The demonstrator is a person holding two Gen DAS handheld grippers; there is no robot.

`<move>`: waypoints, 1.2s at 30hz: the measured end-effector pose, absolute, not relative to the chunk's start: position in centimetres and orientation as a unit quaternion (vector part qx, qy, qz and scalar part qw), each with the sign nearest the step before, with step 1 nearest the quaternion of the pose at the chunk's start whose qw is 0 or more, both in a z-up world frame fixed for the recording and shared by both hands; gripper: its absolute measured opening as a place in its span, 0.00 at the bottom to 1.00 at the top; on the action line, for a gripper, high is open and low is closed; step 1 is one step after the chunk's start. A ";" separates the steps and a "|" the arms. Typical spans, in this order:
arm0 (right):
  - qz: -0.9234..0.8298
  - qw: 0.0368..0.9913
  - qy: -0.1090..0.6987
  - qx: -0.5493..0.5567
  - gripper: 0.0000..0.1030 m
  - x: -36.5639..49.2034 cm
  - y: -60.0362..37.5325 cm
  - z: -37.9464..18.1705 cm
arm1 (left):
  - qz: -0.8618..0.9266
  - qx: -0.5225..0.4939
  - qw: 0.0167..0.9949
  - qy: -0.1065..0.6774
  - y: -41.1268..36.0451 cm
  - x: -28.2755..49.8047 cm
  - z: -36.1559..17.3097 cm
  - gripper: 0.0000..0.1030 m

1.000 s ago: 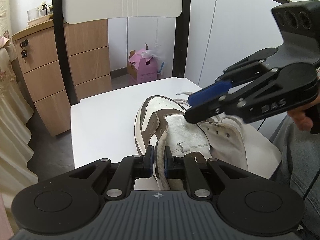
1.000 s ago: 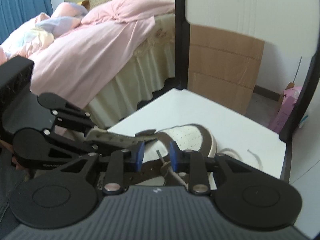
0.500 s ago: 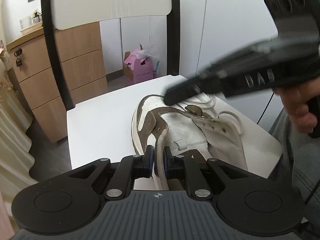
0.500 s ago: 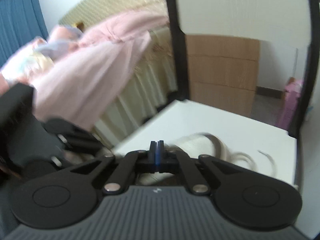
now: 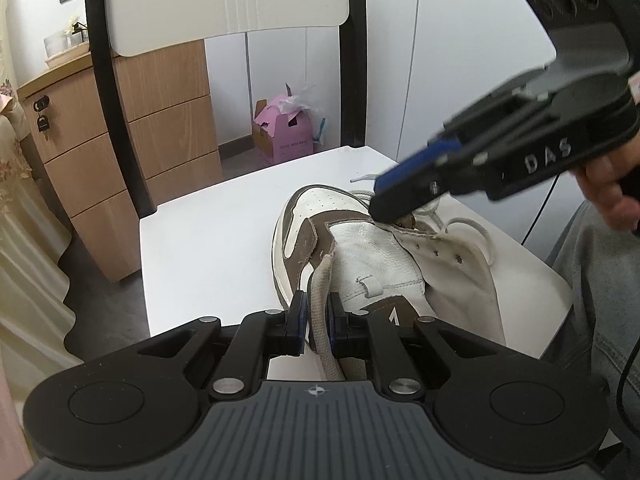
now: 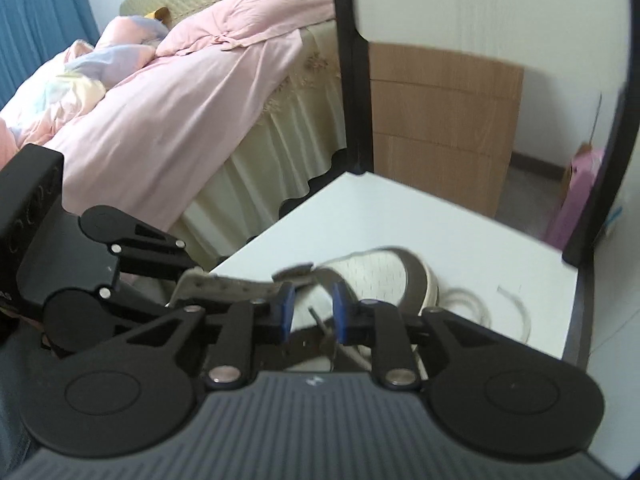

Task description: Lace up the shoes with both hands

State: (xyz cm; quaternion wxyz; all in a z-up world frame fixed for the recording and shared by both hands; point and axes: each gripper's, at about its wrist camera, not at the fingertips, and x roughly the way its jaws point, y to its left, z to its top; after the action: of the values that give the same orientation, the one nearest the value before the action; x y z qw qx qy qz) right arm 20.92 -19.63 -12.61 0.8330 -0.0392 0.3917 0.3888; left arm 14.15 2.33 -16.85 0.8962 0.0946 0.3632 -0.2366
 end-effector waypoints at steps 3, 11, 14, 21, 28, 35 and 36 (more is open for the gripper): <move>0.380 0.840 0.387 -0.032 0.06 20.8 -19.8 -13.3 | -0.237 0.097 0.897 0.362 2.3 14.1 -16.9 0.12; 0.370 0.856 0.358 -0.039 0.02 19.7 -18.9 -13.5 | -0.239 0.129 0.896 0.352 1.6 13.8 -17.1 0.12; 0.382 0.855 0.343 -0.077 0.02 19.1 -17.8 -13.1 | -0.238 0.135 0.896 0.351 1.4 13.7 -17.1 0.11; 0.408 0.857 0.311 -0.052 0.02 19.5 -16.4 -11.2 | -0.237 0.146 0.895 0.347 1.0 13.5 -17.2 0.11; 0.457 0.851 0.258 0.015 0.02 19.8 -14.6 -5.8 | -0.236 0.142 0.895 0.349 1.2 13.6 -17.2 0.11; 0.427 0.856 0.291 0.013 0.21 21.8 -14.8 -5.5 | -0.238 0.134 0.895 0.351 1.4 13.8 -17.1 0.11; 0.420 0.860 0.290 0.020 0.29 21.9 -15.4 -5.6 | -0.238 0.133 0.895 0.352 1.5 13.8 -17.1 0.12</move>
State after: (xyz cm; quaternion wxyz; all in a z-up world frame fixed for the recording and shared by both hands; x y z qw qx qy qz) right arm 21.90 -15.43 -5.56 0.8597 0.0198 0.2903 0.4199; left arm 13.80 1.46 -17.06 0.8954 0.1331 0.3518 -0.2383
